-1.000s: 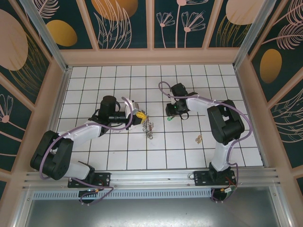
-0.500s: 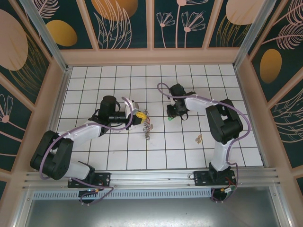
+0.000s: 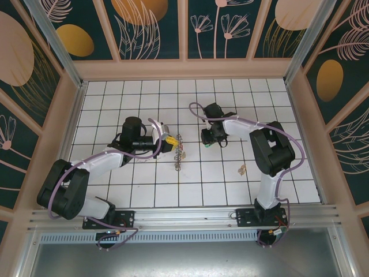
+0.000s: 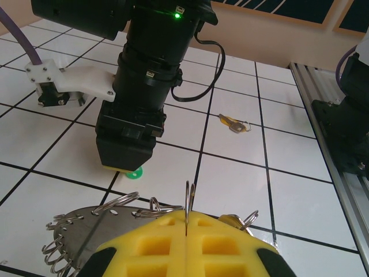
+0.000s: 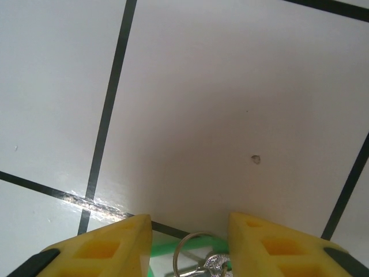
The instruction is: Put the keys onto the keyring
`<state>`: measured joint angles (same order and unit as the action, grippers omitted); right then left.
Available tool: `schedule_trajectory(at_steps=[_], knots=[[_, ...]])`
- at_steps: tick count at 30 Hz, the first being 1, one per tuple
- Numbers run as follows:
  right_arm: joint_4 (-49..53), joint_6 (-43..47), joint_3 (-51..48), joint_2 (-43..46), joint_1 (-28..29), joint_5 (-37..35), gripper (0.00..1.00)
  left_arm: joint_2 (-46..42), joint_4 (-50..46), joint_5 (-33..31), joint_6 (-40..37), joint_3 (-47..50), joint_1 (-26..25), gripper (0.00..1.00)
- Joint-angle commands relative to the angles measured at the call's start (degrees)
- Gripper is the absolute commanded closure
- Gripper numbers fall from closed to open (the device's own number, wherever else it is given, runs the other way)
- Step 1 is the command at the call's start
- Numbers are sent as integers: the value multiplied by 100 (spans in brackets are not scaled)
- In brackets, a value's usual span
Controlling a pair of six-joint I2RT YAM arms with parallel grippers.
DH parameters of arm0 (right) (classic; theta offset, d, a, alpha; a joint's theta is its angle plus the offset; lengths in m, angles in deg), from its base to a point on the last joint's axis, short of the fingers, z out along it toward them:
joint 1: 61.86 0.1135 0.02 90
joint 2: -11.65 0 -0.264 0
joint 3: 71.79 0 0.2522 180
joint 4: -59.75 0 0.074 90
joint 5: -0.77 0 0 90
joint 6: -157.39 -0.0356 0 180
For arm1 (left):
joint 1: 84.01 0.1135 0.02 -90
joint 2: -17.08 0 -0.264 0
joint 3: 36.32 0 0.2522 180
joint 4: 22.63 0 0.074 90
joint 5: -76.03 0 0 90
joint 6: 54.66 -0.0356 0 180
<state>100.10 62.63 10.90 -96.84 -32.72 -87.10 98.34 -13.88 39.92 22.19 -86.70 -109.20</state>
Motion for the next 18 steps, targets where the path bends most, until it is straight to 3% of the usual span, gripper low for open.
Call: schedule_trajectory(at_steps=[1,11,18], knots=[[278,95,172,44,56,-410,60,-188,149,82,42,-12,-30,100],[341,151,120,7,141,-667,63,-205,158,66,55,8,-30,100],[239,67,79,91,120,-697,73,-198,158,74,75,-27,-30,100]])
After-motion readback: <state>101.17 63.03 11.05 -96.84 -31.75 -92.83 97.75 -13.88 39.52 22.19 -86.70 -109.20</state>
